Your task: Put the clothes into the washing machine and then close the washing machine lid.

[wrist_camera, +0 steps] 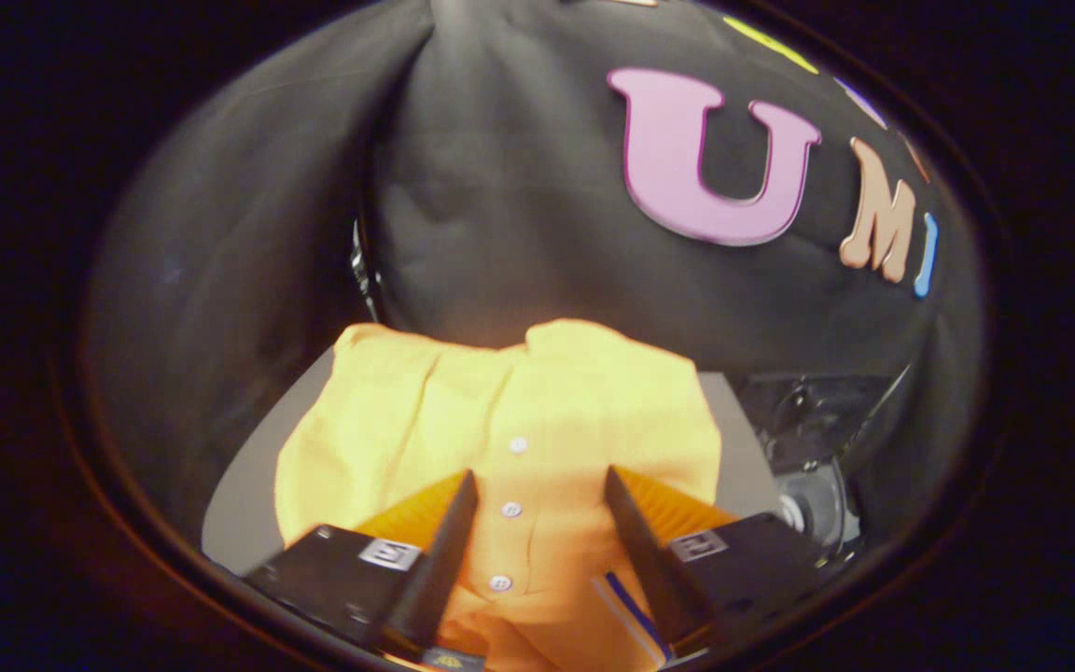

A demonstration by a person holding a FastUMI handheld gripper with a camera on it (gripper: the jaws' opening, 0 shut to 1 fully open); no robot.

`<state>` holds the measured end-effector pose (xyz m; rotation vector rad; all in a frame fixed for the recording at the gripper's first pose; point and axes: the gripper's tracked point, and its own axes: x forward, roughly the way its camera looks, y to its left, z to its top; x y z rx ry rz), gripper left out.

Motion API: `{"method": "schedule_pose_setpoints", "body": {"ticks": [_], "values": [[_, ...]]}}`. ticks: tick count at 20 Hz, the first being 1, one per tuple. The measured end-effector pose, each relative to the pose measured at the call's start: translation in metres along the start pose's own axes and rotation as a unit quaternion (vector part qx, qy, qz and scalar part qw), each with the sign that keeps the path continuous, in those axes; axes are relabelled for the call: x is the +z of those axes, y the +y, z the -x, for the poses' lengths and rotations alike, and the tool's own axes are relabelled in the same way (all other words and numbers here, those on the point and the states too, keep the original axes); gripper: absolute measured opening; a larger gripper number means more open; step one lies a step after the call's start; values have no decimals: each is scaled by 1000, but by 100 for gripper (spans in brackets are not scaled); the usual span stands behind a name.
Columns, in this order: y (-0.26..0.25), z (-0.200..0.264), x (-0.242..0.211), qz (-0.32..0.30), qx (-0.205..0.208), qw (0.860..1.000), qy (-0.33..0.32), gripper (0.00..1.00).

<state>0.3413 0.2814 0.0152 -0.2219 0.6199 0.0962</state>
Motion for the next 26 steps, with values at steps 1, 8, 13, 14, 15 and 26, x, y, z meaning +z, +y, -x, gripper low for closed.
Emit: {"method": "schedule_pose_setpoints", "body": {"ticks": [1, 8, 13, 14, 15, 26], "values": [[8, 2, 0, 1, 21, 1000, -9, 59], [10, 17, 4, 6, 71, 997, -34, 5], [1, 76, 39, -45, 136, 985, -96, 3], [-8, 91, 46, -38, 139, 984, -106, 3], [-18, 105, 51, -34, 138, 983, -117, 3], [-179, 178, 58, -57, 86, 981, -163, 3]]}}
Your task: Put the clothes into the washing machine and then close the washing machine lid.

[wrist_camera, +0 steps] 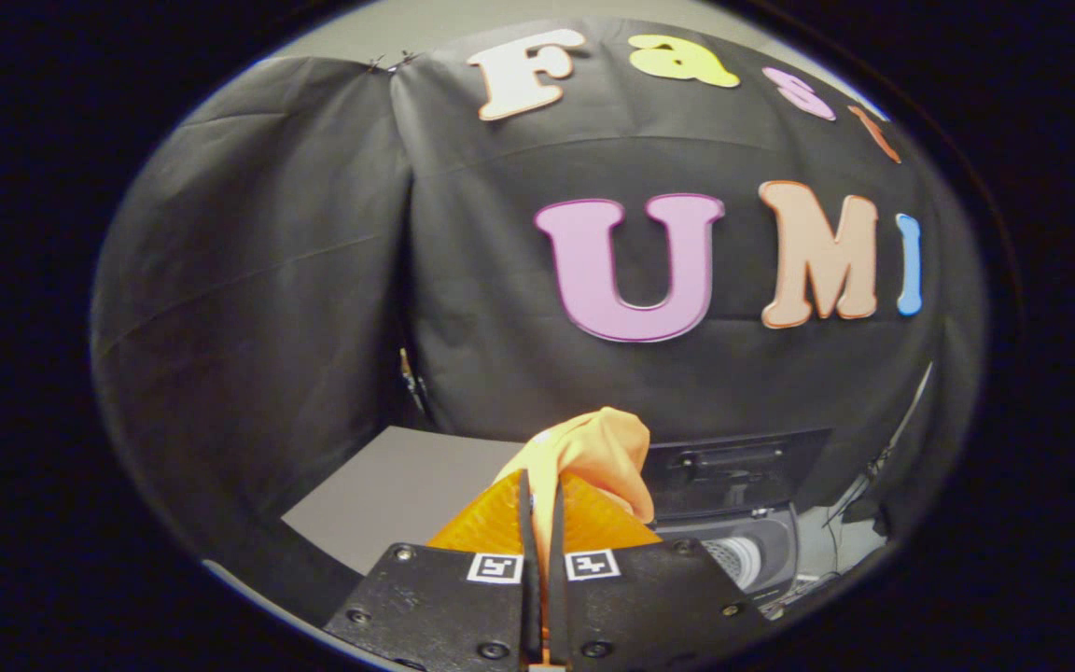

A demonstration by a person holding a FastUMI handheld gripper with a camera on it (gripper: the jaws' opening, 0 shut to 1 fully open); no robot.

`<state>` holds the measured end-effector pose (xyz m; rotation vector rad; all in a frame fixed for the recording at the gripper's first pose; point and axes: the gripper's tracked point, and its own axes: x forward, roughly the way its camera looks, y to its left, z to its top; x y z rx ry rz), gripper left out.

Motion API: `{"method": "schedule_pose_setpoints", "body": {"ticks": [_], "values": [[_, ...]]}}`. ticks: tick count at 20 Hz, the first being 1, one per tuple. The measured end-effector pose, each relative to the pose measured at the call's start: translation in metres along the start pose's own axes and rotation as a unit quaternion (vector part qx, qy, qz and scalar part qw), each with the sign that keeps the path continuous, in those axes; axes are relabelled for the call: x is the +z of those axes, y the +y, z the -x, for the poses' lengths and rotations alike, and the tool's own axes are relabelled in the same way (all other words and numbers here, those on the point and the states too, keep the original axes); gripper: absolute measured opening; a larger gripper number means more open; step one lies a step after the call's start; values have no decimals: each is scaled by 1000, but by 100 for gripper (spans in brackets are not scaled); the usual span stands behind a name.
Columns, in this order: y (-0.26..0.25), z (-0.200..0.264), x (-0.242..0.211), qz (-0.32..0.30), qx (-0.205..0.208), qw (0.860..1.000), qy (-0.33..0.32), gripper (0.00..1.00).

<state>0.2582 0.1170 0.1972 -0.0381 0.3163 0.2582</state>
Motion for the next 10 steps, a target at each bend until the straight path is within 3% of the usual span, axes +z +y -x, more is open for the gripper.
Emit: {"method": "schedule_pose_setpoints", "body": {"ticks": [5, 10], "values": [[-75, 0, -7, -10, -33, 999, -8, 3], [-143, -23, -57, -26, -68, 997, 24, 3]]}}
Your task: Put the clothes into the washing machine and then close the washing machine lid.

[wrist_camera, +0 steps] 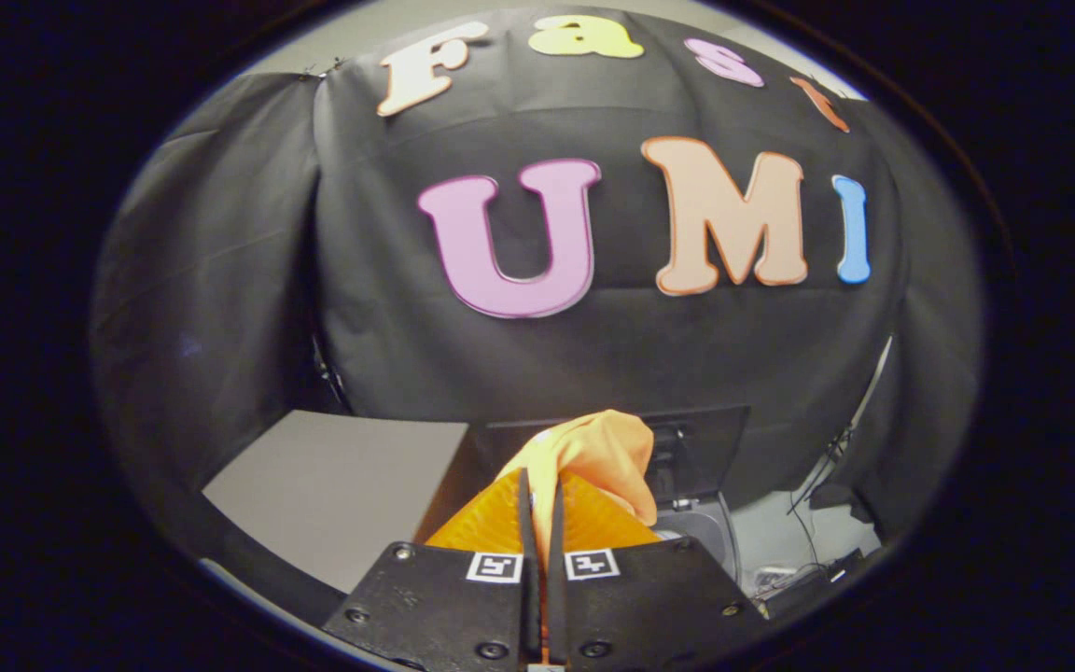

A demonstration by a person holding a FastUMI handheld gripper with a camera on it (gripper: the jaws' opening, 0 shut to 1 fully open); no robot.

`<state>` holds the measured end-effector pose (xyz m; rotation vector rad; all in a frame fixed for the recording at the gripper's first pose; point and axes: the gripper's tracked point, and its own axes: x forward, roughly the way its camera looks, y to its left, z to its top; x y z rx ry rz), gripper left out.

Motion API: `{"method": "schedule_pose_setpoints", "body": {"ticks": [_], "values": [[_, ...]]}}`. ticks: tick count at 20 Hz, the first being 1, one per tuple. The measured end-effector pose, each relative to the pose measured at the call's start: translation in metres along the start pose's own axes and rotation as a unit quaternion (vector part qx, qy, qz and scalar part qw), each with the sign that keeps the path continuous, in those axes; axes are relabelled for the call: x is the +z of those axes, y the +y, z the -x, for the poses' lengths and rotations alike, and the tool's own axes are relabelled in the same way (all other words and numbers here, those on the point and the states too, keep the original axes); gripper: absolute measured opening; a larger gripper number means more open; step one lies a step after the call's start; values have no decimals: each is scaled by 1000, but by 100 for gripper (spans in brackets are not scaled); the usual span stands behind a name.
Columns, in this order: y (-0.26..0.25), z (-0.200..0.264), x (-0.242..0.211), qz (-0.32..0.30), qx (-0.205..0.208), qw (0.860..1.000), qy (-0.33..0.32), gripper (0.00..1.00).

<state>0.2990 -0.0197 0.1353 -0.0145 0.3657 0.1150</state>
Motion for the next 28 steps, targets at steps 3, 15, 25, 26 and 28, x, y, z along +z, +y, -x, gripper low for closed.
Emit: {"method": "schedule_pose_setpoints", "body": {"ticks": [3, 15, 25, 26, 28], "values": [[-39, -24, -28, 0, -24, 1000, 11, 3], [-115, -133, -208, -39, -38, 994, 96, 3], [-126, -180, -277, -82, -68, 980, 169, 4], [-125, -182, -280, -78, -70, 978, 179, 5], [-124, -186, -285, -66, -77, 976, 191, 8]]}}
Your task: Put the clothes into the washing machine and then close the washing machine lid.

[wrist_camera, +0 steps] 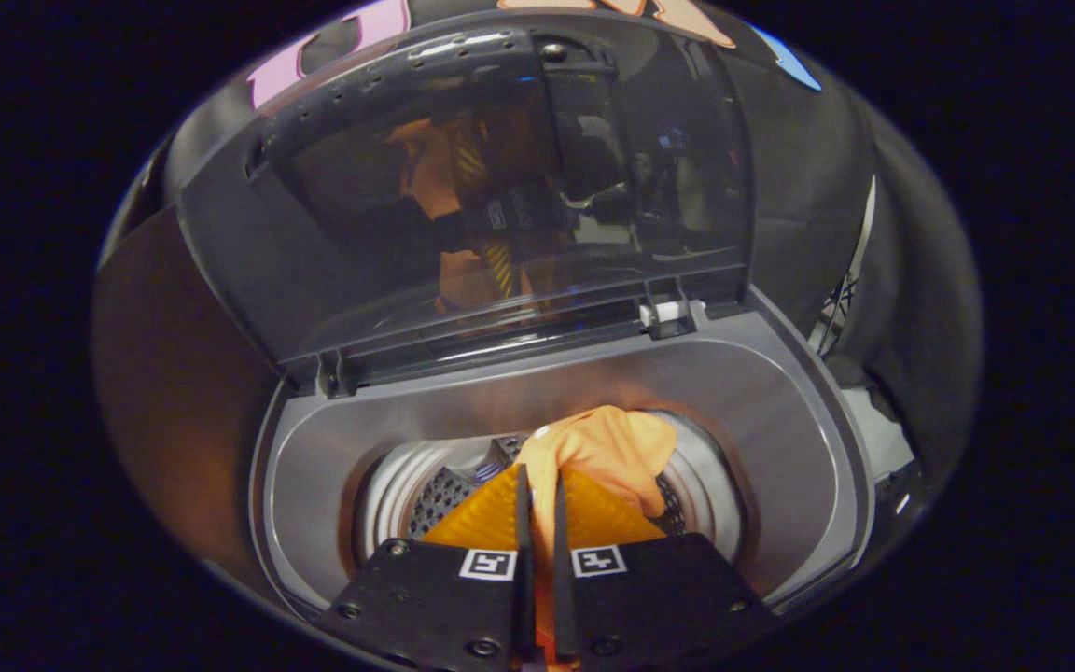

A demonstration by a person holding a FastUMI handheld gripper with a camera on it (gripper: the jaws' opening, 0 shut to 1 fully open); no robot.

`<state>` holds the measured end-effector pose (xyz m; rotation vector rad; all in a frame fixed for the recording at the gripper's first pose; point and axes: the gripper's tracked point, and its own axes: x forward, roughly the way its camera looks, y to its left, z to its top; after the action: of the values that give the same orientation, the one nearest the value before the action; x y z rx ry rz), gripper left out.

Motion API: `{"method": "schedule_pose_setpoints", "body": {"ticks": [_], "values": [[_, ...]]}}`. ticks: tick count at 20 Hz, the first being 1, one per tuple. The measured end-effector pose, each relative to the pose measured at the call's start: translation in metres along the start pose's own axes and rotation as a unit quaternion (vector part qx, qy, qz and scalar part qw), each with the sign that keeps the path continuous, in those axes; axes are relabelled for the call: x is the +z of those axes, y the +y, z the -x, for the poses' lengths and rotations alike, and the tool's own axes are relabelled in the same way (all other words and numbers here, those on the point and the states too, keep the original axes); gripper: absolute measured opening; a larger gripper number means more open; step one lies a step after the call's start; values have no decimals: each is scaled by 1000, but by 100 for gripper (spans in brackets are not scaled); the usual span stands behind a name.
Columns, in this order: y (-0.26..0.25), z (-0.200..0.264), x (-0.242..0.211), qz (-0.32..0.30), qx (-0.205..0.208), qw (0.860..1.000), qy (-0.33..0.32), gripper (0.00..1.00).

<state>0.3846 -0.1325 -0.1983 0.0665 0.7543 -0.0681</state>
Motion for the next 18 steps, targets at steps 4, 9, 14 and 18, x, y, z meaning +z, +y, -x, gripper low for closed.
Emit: {"method": "schedule_pose_setpoints", "body": {"ticks": [4, 9, 14, 18], "values": [[14, -3, -7, 7, 8, 1000, 19, 20], [6, 7, 1, 32, -31, 999, 5, 42], [4, 24, 9, 59, -45, 997, -11, 81], [11, 39, 20, 62, -38, 997, -20, 100]]}}
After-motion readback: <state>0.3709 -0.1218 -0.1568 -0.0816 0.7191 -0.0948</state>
